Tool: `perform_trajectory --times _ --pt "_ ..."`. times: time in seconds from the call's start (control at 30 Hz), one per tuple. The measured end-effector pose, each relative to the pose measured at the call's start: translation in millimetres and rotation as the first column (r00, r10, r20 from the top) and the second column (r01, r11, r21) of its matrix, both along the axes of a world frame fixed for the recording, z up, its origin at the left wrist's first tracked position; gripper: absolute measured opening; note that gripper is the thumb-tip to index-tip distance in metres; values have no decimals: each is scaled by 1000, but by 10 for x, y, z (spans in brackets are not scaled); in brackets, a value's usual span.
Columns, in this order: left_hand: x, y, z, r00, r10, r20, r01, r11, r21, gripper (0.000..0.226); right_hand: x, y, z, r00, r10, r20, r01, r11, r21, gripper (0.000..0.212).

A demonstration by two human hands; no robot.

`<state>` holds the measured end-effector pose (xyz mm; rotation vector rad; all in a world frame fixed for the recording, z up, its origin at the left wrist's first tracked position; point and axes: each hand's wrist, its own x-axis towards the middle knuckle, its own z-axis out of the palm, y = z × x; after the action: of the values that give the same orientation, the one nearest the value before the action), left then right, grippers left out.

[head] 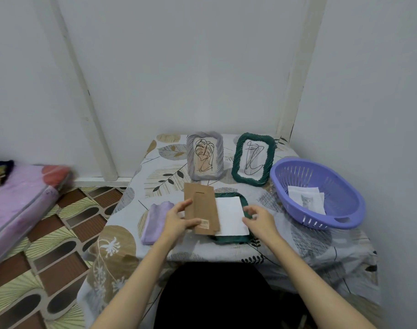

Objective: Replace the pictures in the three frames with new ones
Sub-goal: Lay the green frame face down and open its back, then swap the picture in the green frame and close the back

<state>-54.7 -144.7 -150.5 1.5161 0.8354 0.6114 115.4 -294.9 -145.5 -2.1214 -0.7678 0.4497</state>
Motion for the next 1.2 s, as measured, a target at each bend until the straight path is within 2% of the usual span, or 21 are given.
perform_trajectory --times 0.07,0.13,0.2,0.33,0.43,0.5,0.57,0.67,0.73,0.8,0.87,0.97,1.0,1.2 --pt "-133 157 16 997 -14 -74 15 1000 10 70 90 1 -128 997 -20 75 31 988 -152 39" --pt "-223 246 64 985 -31 -170 37 999 29 69 197 31 -313 996 -32 87 51 972 -229 43" --pt "-257 278 86 949 -50 -311 93 988 123 62 186 47 -304 995 -37 98 57 975 -216 44" --pt "-199 269 51 850 -98 -517 217 960 174 65 134 -7 -148 994 -70 83 84 981 -175 41" --pt "-113 189 -28 762 -54 -646 324 895 308 45 144 -30 -134 993 -68 94 84 979 -185 40" --pt "-76 147 -92 696 9 -718 396 829 394 49 129 -32 -138 993 -52 109 74 977 -199 38" --pt "-41 138 -164 691 63 -720 428 768 477 51 108 -23 -140 991 -58 119 82 975 -208 34" --pt "40 67 -176 766 46 -641 460 657 597 59 44 -5 -111 975 -49 217 108 958 -266 32" --pt "132 -17 -169 777 -38 -629 499 646 578 59 0 17 -85 941 -16 337 142 924 -354 38" --pt "223 -98 -196 748 -87 -658 550 637 540 59 -33 42 -80 920 -3 393 181 890 -418 47" --pt "274 -156 -218 714 -89 -694 576 638 511 65 -29 64 -87 935 -51 352 206 884 -419 45" --pt "286 -154 -239 698 -76 -712 577 649 496 68 3 68 -75 965 -168 202 228 917 -327 19" --pt "280 -150 -237 697 -76 -713 578 648 496 68 11 65 -64 968 -196 157 237 920 -311 16" --pt "288 -139 -226 687 -87 -721 593 641 487 69 101 50 -69 962 -269 50 272 918 -287 19"
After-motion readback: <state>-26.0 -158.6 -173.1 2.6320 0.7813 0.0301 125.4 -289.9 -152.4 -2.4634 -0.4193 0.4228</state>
